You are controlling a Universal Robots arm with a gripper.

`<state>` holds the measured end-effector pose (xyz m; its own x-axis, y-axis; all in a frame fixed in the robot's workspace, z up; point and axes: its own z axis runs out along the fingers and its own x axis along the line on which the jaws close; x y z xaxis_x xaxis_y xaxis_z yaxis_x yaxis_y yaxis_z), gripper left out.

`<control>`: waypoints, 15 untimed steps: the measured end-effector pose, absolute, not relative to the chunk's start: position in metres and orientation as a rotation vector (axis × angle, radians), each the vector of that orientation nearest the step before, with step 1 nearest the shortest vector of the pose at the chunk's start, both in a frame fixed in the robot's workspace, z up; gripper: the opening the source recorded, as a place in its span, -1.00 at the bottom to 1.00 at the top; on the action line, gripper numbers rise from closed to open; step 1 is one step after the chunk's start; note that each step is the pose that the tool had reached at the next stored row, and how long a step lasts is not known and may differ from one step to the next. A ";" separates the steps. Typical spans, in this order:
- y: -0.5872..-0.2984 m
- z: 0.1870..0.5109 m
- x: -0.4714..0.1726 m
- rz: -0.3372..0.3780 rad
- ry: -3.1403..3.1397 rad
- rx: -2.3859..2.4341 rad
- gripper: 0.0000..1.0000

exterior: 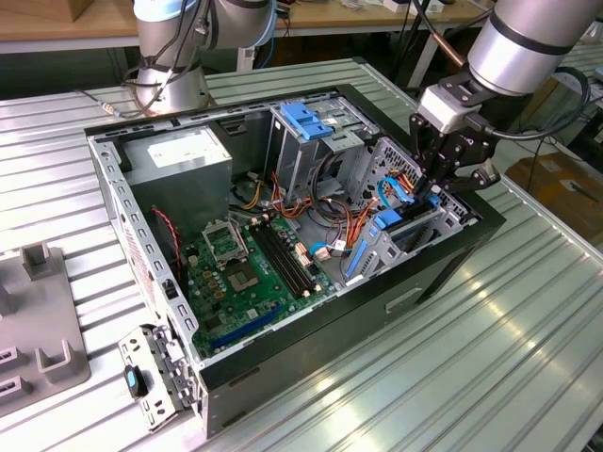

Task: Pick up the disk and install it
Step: 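Insert the second disk wire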

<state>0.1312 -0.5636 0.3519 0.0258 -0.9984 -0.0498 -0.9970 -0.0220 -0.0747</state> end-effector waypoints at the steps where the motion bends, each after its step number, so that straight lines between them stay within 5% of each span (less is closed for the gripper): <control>1: -0.564 0.352 0.131 -0.022 2.131 -2.183 -0.67; 15: -0.566 0.348 0.131 -0.003 2.123 -2.173 -0.67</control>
<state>0.1312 -0.5664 0.3477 0.0255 -0.9971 -0.0711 -0.9970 -0.0201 -0.0751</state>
